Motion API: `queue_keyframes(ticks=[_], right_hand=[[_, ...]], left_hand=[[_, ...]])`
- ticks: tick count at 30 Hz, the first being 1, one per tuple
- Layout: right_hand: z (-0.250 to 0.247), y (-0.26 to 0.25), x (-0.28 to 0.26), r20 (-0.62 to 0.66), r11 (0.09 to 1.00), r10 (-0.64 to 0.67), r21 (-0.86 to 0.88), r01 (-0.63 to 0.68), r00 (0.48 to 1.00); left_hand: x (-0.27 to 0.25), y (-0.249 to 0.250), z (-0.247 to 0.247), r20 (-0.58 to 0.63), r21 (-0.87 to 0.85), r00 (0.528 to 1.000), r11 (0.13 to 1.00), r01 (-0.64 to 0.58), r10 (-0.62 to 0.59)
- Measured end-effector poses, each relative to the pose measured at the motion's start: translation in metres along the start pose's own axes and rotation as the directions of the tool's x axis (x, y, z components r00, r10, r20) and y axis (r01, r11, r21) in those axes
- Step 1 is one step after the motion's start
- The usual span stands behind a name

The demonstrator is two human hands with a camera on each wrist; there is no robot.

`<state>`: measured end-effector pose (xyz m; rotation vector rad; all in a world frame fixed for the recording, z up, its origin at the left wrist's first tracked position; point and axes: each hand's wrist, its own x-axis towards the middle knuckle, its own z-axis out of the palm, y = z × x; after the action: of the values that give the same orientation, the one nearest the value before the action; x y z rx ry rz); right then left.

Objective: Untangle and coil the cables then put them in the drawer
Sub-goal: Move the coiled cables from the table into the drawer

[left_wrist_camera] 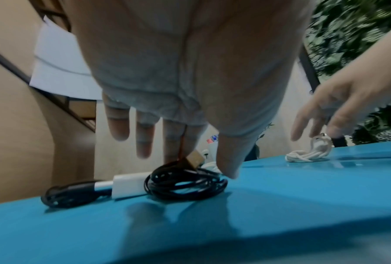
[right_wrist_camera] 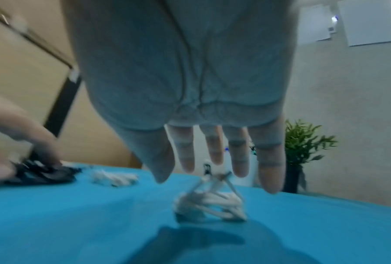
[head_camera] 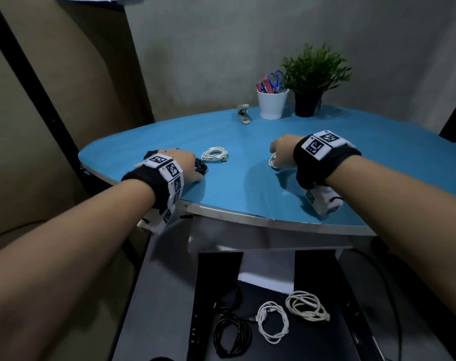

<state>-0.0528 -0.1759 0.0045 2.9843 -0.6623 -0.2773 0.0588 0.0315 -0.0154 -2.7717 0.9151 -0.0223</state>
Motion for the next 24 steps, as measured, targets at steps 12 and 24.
queue_keyframes(ticks=[12,24], right_hand=[[0.001,0.011,-0.015,-0.032,0.996,-0.047,0.077,0.05,0.998],[0.056,0.002,-0.153,0.227,0.811,-0.47,0.493,0.316,0.853]], left_hand=[[-0.024,0.003,0.005,-0.13,-0.237,0.989,0.966,-0.105,0.076],[-0.151,0.029,0.031,0.022,-0.491,0.858,0.753,-0.437,0.513]])
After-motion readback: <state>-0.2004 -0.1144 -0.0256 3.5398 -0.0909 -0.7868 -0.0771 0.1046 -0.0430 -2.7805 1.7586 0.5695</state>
